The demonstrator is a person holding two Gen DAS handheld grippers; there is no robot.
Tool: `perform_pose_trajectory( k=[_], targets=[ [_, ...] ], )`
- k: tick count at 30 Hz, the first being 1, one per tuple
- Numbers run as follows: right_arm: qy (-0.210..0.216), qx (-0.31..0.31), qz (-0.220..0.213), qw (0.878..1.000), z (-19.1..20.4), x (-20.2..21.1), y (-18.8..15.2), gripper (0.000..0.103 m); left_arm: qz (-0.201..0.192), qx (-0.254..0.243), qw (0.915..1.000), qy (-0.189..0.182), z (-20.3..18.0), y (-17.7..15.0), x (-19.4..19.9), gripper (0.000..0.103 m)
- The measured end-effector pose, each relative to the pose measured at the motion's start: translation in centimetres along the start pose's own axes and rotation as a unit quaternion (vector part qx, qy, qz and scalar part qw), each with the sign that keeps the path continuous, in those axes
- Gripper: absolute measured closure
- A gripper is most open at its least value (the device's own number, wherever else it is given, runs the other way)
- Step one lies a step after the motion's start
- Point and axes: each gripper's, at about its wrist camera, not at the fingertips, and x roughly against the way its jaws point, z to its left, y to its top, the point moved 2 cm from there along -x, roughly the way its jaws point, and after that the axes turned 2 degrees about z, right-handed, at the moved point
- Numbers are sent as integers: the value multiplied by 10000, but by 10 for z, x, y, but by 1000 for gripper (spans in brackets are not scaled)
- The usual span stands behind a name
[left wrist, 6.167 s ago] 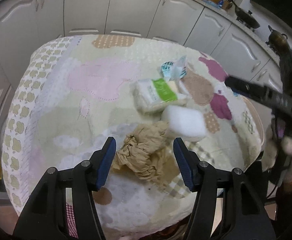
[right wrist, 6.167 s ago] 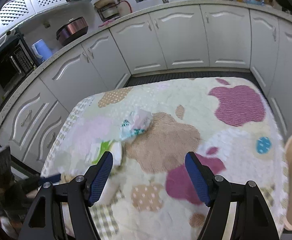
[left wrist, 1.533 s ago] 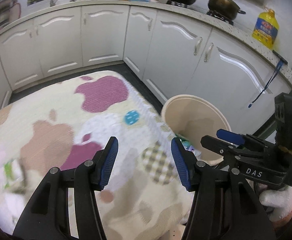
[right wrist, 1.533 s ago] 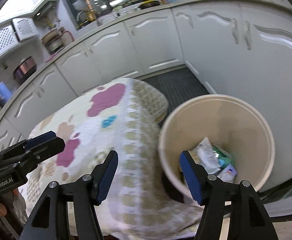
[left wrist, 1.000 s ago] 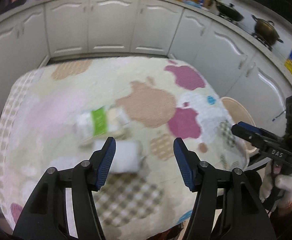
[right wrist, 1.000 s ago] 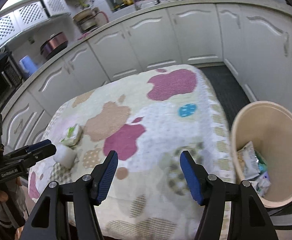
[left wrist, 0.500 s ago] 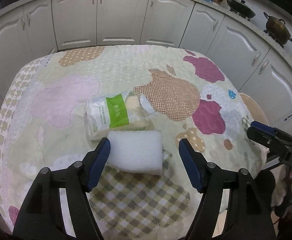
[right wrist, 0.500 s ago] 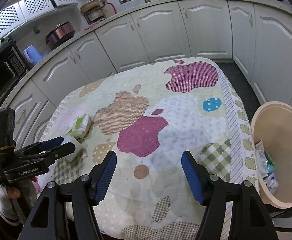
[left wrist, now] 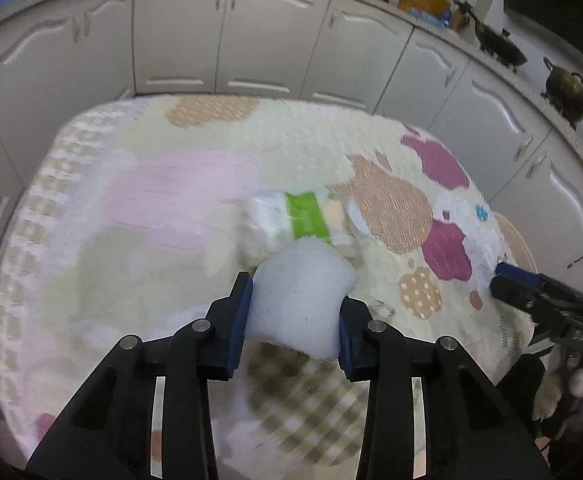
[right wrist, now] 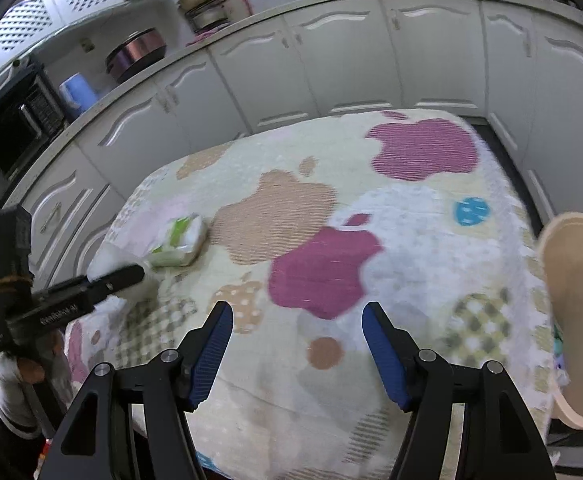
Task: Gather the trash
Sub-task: 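Grasp the green-labelled tissue pack with the right gripper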
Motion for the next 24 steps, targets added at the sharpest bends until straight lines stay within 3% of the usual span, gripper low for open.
perform_pose_trajectory(
  k=[7, 11, 17, 24],
  targets=[
    [600, 460, 293, 9967, 38, -33, 17, 38, -87, 36, 9999, 75, 18, -5, 23, 68],
    [712, 819, 463, 9930, 60, -54, 24, 38, -53, 85, 9999, 120, 25, -7, 25, 68],
    [559, 1124, 579, 9904, 79, -78, 32, 38, 131, 112, 9996, 230, 33, -9, 13, 68],
    [442, 980, 610, 9923, 69, -81, 35, 38, 286, 62, 9993, 243, 34, -2, -5, 68]
  ],
)
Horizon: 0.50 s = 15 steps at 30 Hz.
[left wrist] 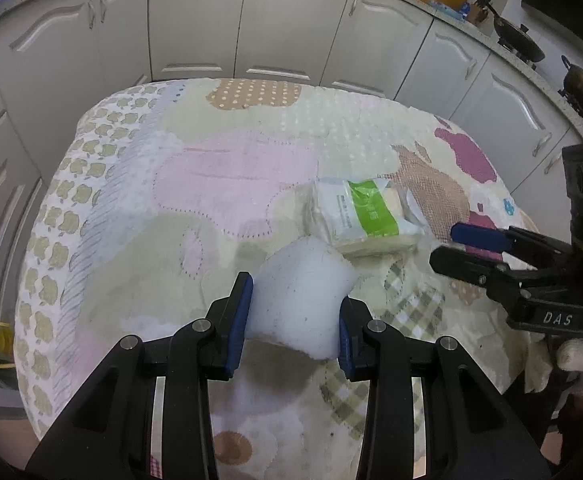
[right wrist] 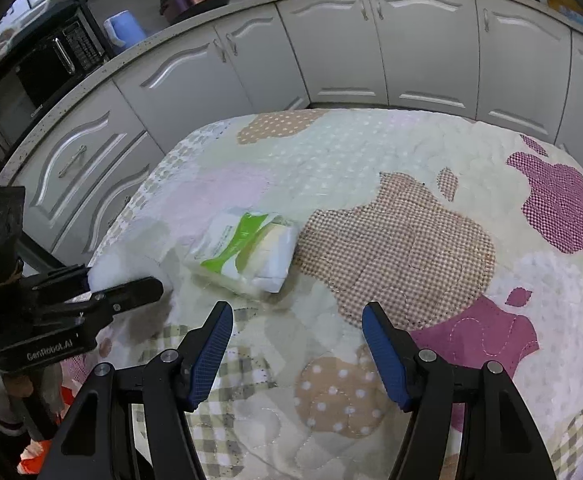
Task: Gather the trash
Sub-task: 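Grasp the green-labelled tissue pack with the right gripper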
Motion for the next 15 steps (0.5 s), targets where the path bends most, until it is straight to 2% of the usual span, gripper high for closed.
perform_pose_trajectory(
  k=[3, 9, 15],
  targets=[
    [-52, 129, 109, 9998, 3, -8, 4, 38, -59, -22, 10000, 75, 7, 4, 4, 68],
    [-766, 134, -35, 9970, -1, -28, 34, 38, -89, 180, 9997, 103, 30, 5, 13, 68],
    [-771, -44, -217, 9968, 3, -60, 84, 38, -126, 263, 9996, 66, 49, 9, 15, 68]
  ],
)
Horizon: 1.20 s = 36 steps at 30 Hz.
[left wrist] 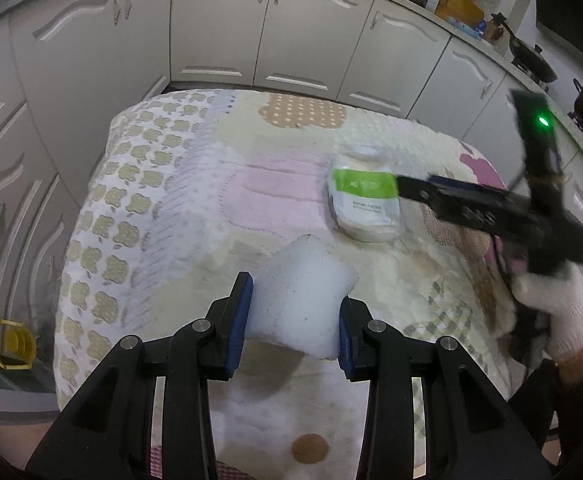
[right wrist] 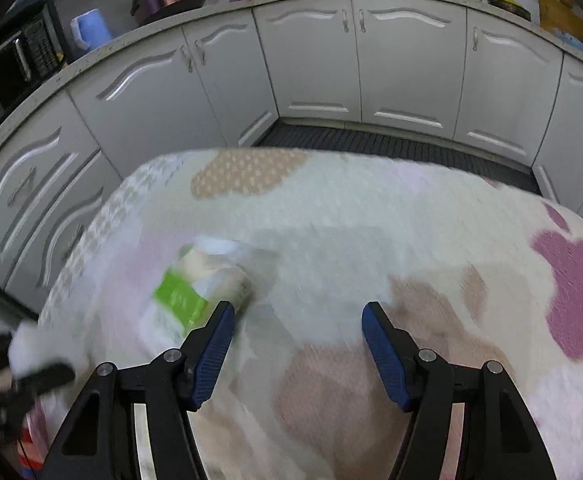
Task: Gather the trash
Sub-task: 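Grasp the green-labelled tissue pack with the right gripper, then carry the white sponge and tissue pack over the beige bin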
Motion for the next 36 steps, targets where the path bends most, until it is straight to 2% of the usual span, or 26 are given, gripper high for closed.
perform_pose_trajectory(
  k=[6, 9, 12, 16, 17, 18, 21, 26, 36],
  targets=[
    [105, -287, -79, 9995, 14, 17, 5, 38, -107, 122, 9998, -93, 22, 4, 4, 68],
    [368, -396, -137, 9984, 28, 24, 5, 38, -147, 208, 9996, -119, 32, 4, 5, 68],
    [609, -323, 174, 9975, 50, 10, 3, 35, -158, 231, 9995, -128, 35, 3, 6, 68],
    [458, -159, 339, 9982, 66, -17, 0, 36, -210, 216, 9995, -73, 35, 0, 9, 68],
    [391, -81, 240, 9989, 67, -15, -1, 54, -227, 208, 9995, -57, 35, -1, 10, 68],
    [380, 1, 216, 9990, 68, -13, -2, 58, -241, 198, 9995, -43, 34, -2, 11, 68],
    [512, 78, 225, 9984, 60, -2, -10, 65, -272, 146, 9995, 7, 28, -5, 11, 68],
    [467, 115, 40, 9988, 39, 34, -31, 66, -400, 32, 9992, 21, 9, -4, 11, 68],
    [417, -332, -185, 9984, -11, 91, -86, 67, -461, -438, 9978, -161, -59, -4, 5, 68]
  ],
)
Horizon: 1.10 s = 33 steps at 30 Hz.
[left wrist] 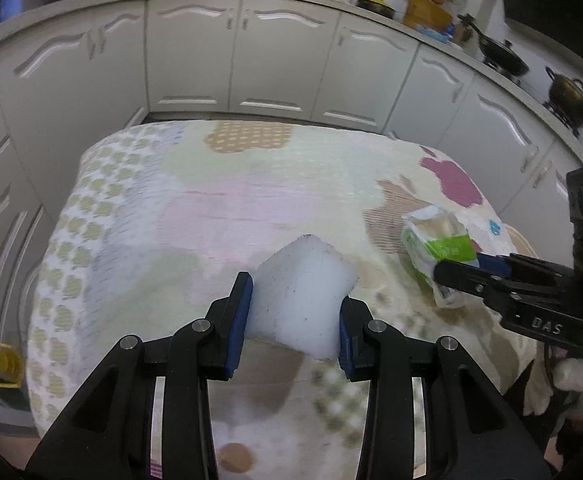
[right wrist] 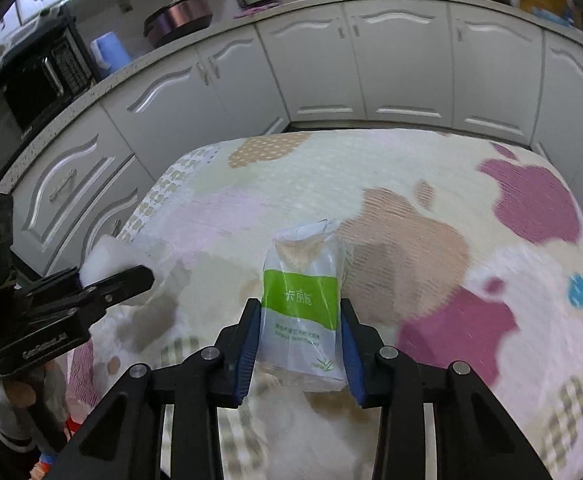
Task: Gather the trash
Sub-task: 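Carry the white sponge and tissue pack over the beige bin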
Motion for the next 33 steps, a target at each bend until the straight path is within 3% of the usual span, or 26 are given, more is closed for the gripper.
perform_pose_trajectory(
  k=[17, 25, 33],
  targets=[
    [-127, -436, -441, 9980, -45, 66, -32, 67, -61, -608, 9980, -161, -72, 3, -4, 68],
    [-290, -635, -682, 9952, -82, 101, -41, 67, 99, -586, 9959, -689, -106, 8, -8, 68],
    [-725, -1174, -971, 9857, -148, 143, -62, 67, 351, -943, 9885, -1131, -175, 18, -23, 68]
  ],
)
